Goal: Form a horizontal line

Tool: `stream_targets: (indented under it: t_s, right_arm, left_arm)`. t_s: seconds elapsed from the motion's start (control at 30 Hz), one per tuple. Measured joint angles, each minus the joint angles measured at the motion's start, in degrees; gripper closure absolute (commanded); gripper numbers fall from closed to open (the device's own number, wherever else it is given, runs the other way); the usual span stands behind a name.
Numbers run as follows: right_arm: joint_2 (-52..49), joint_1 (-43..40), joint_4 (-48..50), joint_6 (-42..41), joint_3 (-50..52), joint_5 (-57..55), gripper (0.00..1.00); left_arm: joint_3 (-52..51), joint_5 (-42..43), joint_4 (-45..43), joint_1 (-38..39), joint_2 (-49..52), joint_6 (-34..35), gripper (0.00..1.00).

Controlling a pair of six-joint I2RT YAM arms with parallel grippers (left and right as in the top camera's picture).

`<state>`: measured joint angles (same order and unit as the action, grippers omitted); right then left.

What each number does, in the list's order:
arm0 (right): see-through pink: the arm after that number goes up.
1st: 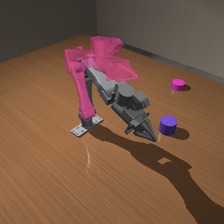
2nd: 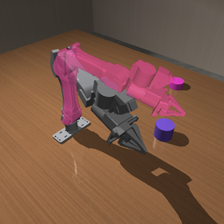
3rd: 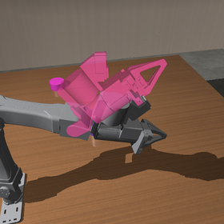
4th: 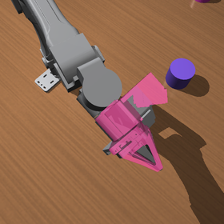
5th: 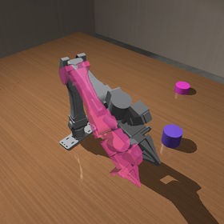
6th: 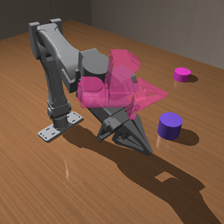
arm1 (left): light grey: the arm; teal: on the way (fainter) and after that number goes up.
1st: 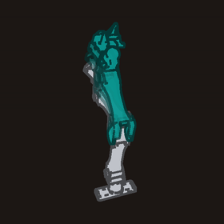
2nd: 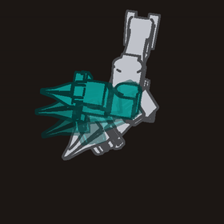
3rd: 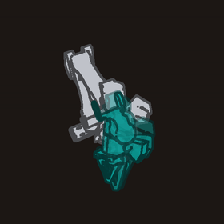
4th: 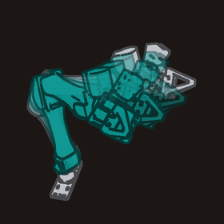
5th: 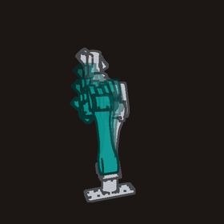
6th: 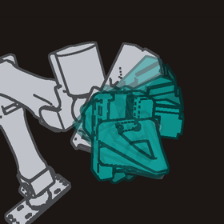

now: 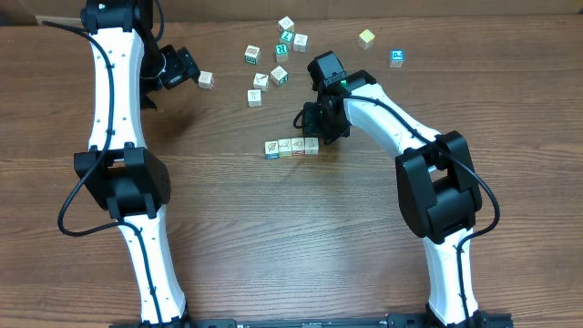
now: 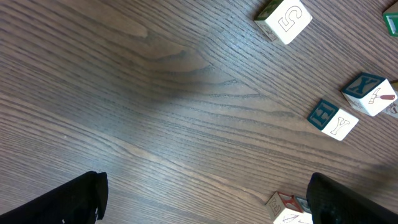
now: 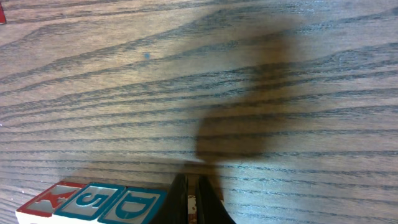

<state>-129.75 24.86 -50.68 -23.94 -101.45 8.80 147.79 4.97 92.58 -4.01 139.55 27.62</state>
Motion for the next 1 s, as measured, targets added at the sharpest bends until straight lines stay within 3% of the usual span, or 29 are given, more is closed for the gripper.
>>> stream_targets:
  t_s: [0.47,0.63,1.0]
  right_arm:
    - [0.0,0.0,1.7,0.0,0.0,-0.8,0.95]
    - [0.0,0.0,3.0,-0.5,0.0,-7.2,0.95]
    - [0.0,-1.5,-5.7,-4.2,0.0,-10.3,0.94]
  left_arm:
    - [0.0,0.0,0.0,0.0,0.0,0.0,0.0]
    - [0.0,0.0,0.0,0.0,0.0,0.0,0.01]
    - [0.0,0.0,0.0,0.0,0.0,0.0,0.01]
